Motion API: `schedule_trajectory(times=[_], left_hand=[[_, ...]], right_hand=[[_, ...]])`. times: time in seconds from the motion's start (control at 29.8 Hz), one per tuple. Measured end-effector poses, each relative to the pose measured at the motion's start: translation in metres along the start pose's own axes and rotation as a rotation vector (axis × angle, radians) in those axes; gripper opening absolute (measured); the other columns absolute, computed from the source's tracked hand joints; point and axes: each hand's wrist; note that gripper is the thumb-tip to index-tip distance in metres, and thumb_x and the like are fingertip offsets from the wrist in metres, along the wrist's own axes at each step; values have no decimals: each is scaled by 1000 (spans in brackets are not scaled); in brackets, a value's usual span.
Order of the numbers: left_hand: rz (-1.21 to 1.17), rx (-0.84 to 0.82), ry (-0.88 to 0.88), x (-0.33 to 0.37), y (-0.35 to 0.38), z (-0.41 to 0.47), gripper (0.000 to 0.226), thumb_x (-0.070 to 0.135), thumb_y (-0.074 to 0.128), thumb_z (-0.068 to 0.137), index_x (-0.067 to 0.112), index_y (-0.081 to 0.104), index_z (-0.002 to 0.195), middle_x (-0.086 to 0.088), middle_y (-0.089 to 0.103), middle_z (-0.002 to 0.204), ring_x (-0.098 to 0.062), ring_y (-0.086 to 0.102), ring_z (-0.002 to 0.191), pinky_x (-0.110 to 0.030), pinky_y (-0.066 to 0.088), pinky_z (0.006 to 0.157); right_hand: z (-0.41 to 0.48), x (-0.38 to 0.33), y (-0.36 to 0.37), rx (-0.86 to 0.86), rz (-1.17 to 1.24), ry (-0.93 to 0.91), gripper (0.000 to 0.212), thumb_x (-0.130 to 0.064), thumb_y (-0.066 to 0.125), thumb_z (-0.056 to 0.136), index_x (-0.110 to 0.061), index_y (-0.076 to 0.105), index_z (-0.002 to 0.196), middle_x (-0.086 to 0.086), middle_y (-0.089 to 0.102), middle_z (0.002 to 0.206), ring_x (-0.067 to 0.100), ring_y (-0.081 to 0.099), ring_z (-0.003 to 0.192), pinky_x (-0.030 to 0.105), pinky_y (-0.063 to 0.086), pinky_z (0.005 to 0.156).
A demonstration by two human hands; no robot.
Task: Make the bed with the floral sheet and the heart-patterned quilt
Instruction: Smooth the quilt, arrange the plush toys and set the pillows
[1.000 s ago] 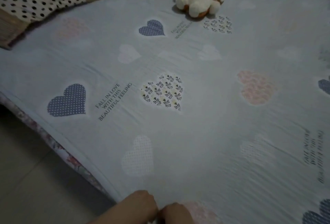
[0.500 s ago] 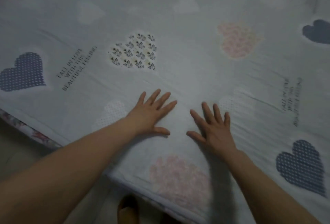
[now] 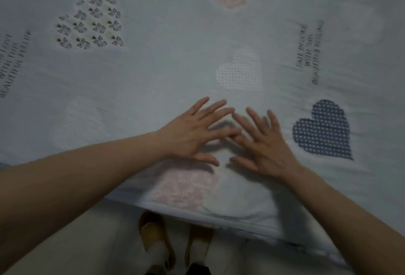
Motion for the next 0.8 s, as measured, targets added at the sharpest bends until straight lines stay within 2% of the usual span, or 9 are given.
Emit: schedule_trajectory(times=[0.1, 0.2, 0.3, 0.4, 0.47, 0.57, 0.64, 0.74, 0.8], left_hand=[[-20, -59, -8, 40, 24, 43, 101, 89, 34, 78, 28, 19, 157, -18, 13, 162, -46, 4, 148, -66, 10, 114], [-74, -78, 210, 118, 62, 48, 91, 86, 35, 81, 35, 22, 155, -18, 9, 163, -45, 0, 148, -65, 8, 115], [-108, -93, 378, 163, 75, 41, 76, 78, 29, 89, 40, 22, 154, -10, 9, 164, -45, -3, 148, -63, 5, 117], [-150, -101, 391, 169, 50, 57, 66, 74, 37, 91, 36, 43, 145, -10, 41, 151, -41, 26, 144, -55, 10, 120], [-105, -13, 322, 158, 36, 77, 63, 70, 40, 93, 32, 48, 143, -11, 49, 144, -38, 36, 139, -54, 19, 118], [-59, 13, 25, 145, 28, 124, 70, 67, 35, 95, 26, 34, 152, -16, 32, 157, -42, 18, 147, -64, 17, 115], [-59, -106, -124, 158, 35, 152, 85, 76, 25, 89, 24, 23, 156, -20, 20, 161, -47, 9, 147, -71, 13, 111], [-81, -252, -78, 204, 49, 161, 89, 83, 23, 84, 31, 19, 156, -17, 11, 163, -49, 0, 147, -77, 5, 107], [-43, -276, -11, 224, 52, 152, 84, 82, 22, 85, 40, 5, 155, -13, -10, 163, -47, -17, 145, -78, -8, 105]], right_hand=[[-59, 32, 2, -108, -23, 54, 62, -66, 43, 93, -30, 49, 144, 9, 26, 160, 40, 19, 148, 71, 20, 106], [-162, -6, 22, -93, 30, 41, 54, -59, 54, 91, -31, 57, 137, 14, 33, 156, 43, 25, 145, 72, 23, 106], [-229, -38, 25, -164, 54, 23, 58, -61, 55, 90, -38, 48, 143, 8, 35, 157, 41, 26, 145, 71, 27, 104], [-237, -38, 8, -184, 90, 9, 56, -63, 50, 92, -36, 50, 142, 7, 37, 156, 38, 30, 144, 68, 32, 102], [-212, -22, -4, -77, 125, 45, 48, -58, 50, 94, -29, 57, 131, 10, 45, 150, 35, 39, 140, 62, 38, 98], [-179, 30, -14, 27, 26, 320, 44, -49, 44, 98, -27, 46, 135, 12, 40, 153, 38, 33, 142, 64, 30, 106], [-184, 58, -13, -95, -32, 534, 54, -54, 33, 99, -35, 31, 149, 5, 24, 161, 36, 18, 149, 69, 19, 109], [-256, 55, 2, -192, -46, 788, 61, -60, 21, 100, -36, 18, 156, -4, 9, 165, 32, 9, 151, 71, 14, 109], [-307, 35, 7, -197, -23, 971, 66, -62, 20, 98, -32, 15, 157, -3, 7, 165, 31, 7, 151, 70, 13, 111]])
Point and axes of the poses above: each hand's wrist, its own z-axis towards the middle knuckle, its own y-axis out of the palm, x = y × z
